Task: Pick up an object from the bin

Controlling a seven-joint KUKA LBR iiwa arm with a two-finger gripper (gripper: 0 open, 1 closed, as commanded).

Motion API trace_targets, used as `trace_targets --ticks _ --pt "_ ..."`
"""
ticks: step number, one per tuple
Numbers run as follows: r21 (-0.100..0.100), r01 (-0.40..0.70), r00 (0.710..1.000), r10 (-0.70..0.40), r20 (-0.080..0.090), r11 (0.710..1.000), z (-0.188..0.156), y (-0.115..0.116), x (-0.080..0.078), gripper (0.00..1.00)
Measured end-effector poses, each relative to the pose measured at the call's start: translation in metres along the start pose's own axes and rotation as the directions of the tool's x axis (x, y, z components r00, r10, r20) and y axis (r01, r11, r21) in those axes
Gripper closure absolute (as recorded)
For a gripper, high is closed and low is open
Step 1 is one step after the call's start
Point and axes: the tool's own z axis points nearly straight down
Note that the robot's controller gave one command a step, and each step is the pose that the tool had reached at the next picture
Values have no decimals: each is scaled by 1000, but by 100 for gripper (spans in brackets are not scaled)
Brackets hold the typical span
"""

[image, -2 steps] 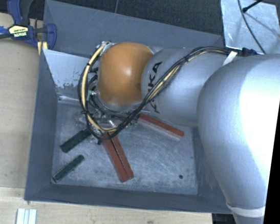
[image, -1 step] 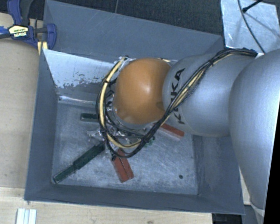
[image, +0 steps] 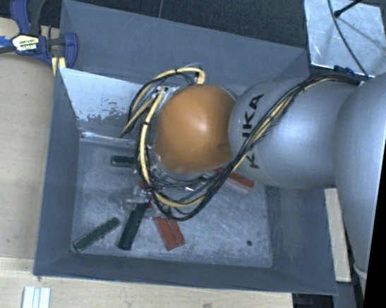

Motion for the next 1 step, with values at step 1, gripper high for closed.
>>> trace_targets --ticks 1 --pt "18 581 814 -581 -4 814 -5 -22 45 100"
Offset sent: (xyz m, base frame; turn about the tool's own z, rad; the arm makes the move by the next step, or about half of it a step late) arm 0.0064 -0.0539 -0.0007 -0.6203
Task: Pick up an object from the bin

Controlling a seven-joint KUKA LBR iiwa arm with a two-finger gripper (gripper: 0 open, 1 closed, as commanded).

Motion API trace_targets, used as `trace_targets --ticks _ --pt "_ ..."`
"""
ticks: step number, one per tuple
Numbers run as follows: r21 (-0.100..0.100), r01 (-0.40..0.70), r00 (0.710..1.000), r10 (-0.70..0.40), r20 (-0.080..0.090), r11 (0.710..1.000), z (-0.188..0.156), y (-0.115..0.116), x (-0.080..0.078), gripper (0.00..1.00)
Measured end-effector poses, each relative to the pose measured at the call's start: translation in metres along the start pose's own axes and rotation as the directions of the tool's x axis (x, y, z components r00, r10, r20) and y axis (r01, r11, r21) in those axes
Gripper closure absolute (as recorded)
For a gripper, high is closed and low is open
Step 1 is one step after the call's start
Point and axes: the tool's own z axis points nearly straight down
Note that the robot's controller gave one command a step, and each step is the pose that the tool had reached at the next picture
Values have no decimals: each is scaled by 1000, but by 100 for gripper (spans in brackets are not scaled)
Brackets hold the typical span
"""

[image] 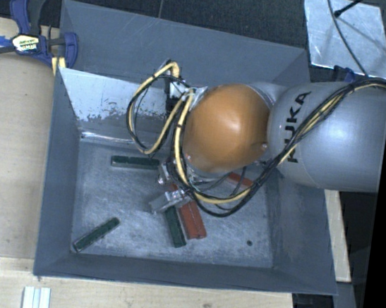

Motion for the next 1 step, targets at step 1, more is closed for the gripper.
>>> trace_targets --ticks 1 --pt "-15 18 1000 -18 -8 1000 -11 38 67 100"
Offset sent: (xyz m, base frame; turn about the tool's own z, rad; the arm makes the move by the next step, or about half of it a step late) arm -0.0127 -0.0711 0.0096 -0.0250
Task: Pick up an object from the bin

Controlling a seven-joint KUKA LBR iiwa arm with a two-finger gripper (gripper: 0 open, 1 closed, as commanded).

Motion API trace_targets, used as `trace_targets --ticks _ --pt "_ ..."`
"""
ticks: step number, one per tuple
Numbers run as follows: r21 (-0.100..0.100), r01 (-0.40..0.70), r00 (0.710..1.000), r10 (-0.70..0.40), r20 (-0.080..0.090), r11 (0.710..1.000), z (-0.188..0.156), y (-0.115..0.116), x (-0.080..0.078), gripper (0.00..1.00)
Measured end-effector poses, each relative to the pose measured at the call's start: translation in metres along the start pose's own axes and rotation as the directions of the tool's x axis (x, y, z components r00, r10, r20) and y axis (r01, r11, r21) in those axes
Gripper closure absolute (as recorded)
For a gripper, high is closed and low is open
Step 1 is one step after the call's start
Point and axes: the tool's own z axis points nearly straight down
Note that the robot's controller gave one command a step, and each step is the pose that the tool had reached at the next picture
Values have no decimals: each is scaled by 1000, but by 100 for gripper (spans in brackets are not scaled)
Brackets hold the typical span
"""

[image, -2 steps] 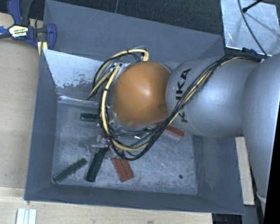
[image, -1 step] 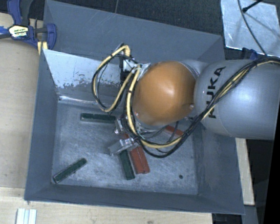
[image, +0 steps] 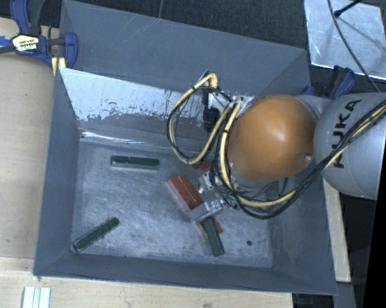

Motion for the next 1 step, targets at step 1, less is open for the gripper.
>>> trace_targets --ticks 1 --pt "11 -6 1000 6 1 1000 -121 -27 -9 100"
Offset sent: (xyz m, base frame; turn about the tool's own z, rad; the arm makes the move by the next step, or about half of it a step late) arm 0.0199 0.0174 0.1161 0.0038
